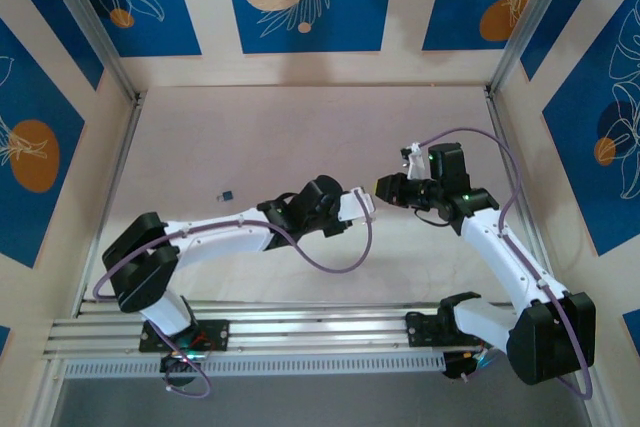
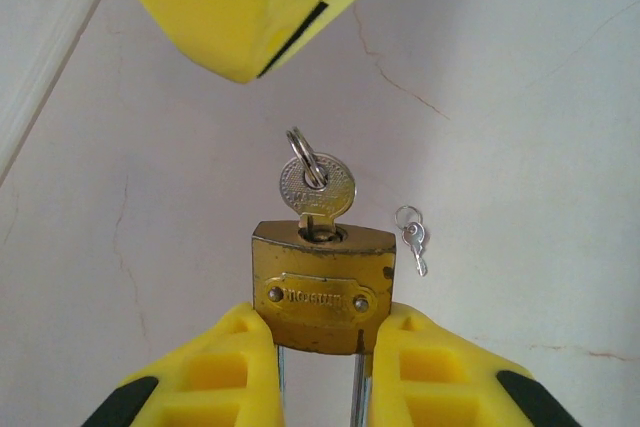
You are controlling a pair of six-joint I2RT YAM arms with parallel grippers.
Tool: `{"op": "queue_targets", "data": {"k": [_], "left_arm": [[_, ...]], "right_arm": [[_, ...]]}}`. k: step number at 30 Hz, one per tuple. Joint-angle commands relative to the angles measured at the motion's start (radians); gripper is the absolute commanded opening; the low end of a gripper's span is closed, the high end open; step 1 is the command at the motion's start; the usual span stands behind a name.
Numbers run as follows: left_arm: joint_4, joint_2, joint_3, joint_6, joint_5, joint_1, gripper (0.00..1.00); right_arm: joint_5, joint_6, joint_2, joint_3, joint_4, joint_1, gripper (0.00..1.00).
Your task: Unlock with the key
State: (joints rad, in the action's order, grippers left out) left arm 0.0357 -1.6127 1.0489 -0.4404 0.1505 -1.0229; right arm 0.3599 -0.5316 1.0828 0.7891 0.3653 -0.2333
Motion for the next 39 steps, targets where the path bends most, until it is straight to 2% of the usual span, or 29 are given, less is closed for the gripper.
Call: {"op": "queue_targets", "data": {"k": [1,5,11,25,39], "left_arm": [[-0.013,-0.014,0.047,-0.022,0.029,0.008,0.14],[-0.019,-0.019,0.054,-0.051,0.058,0.007,0.14],[-0.035,-0.034,0.070,-0.100,0.095,0.007,0.14],[-0.045,-0.039,0.080,-0.101,0.079,0.007,0.14],[-0.043,-0.037,0.088,-0.095,0.067,0.007,0.14]], "right_arm": [[0.039,-0.009,0.001,-0.024,0.001,0.002,0.15],[0.032,-0.006,0.024,-0.026,0.003,-0.001,0.22],[0.040,-0.006,0.057,-0.028,-0.020,-0.021,0.26],[0.032,-0.024,0.090,-0.022,-0.066,-0.049,0.20],[0.043,-0.028,0.109,-0.018,-0.089,-0.062,0.20]]}}
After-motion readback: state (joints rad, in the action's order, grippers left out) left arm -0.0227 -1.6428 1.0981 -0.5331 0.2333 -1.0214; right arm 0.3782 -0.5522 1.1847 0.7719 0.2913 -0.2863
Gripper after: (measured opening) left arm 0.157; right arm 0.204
